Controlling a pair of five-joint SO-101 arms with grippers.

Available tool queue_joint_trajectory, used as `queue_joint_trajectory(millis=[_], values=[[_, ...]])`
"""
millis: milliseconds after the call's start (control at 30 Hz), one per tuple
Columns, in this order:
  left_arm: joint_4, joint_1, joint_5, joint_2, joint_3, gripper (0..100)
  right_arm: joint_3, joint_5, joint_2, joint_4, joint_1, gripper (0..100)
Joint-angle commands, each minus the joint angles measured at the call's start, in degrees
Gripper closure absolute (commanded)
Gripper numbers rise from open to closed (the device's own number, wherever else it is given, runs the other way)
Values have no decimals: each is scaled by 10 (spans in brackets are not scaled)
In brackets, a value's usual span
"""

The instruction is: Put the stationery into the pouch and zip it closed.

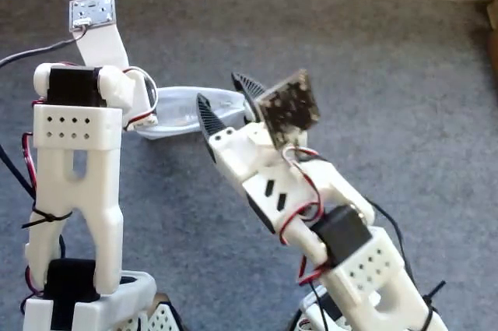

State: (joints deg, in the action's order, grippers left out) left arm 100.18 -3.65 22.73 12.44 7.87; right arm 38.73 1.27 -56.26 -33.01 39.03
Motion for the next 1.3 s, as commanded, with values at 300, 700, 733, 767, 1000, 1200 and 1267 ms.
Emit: queue_joint_trajectory(millis=[300, 700, 733, 767, 1000, 1200, 1267], values=[[1, 5, 2, 2, -2, 992, -7, 8, -27, -132, -36, 806], [0, 5, 1, 3, -15, 992, 5, 15, -25, -159, -50, 806], [-1, 5, 1, 4, -22, 992, 14, 33, -26, -159, -50, 806], [-1, 5, 1, 4, -27, 992, 24, 52, -26, -158, -50, 806], [-1, 5, 0, 4, -27, 992, 65, 76, -26, -154, -65, 806], [-1, 5, 0, 4, -29, 992, 71, 75, -21, -153, -90, 806], [-1, 5, 0, 4, -29, 992, 78, 73, -21, -141, -90, 806]])
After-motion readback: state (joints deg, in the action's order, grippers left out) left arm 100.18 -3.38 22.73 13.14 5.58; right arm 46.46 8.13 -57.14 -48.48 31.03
